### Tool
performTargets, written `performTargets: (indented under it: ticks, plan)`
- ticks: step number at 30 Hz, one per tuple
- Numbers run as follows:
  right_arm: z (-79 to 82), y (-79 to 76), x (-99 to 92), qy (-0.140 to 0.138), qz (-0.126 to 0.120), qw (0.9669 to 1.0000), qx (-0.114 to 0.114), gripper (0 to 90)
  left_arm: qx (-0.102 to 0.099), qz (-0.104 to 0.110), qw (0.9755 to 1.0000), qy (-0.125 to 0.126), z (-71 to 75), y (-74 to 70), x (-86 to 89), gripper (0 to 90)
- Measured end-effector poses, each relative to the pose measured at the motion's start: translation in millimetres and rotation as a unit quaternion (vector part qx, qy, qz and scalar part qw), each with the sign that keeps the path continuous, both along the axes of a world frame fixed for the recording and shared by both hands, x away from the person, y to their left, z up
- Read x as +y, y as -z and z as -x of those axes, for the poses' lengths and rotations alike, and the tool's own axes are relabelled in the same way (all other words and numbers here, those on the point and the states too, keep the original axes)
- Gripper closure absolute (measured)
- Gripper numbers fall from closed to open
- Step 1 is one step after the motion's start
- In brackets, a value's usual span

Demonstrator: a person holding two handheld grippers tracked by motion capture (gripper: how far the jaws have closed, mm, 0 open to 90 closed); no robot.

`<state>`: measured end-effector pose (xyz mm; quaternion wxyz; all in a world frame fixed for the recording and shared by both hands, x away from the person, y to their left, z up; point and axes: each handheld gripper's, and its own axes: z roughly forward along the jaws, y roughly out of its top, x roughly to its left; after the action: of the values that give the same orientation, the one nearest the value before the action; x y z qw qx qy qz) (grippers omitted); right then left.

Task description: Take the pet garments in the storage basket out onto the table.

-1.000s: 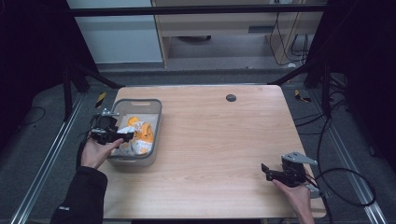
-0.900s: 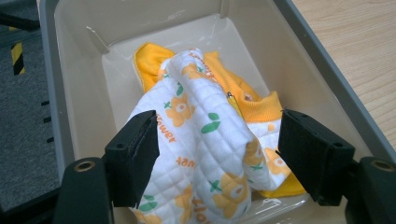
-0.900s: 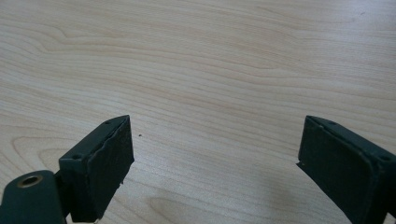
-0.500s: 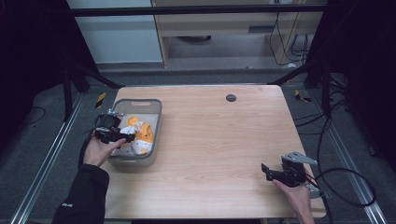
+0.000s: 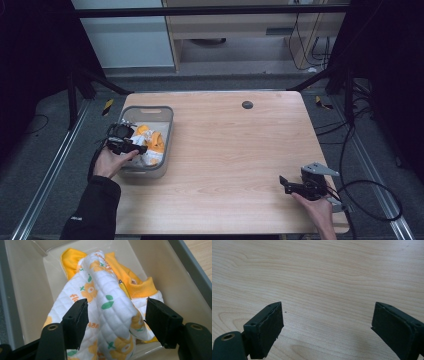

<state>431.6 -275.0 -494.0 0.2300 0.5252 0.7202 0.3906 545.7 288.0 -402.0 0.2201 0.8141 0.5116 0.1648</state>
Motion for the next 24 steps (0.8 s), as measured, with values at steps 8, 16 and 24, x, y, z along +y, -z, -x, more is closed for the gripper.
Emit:
performTargets:
  ticks: [8, 16, 24]
  plan:
    - [-0.1, 0.1, 0.0, -0.001, -0.001, 1.0000, 0.000, 10.2, 0.011, -0.009, 0.9999, 0.000, -1.7, 6.8, -0.8, 41.8]
    - [-1.1, 1.2, -0.1, -0.005, 0.003, 1.0000, 0.000, 9.9, 0.033, -0.010, 0.9994, 0.002, -3.6, 9.5, -2.7, 57.4]
    - [-0.8, 0.8, 0.2, -0.006, -0.001, 1.0000, 0.004, 9.7, 0.047, -0.026, 0.9986, 0.001, -5.4, 9.3, -4.9, 69.8]
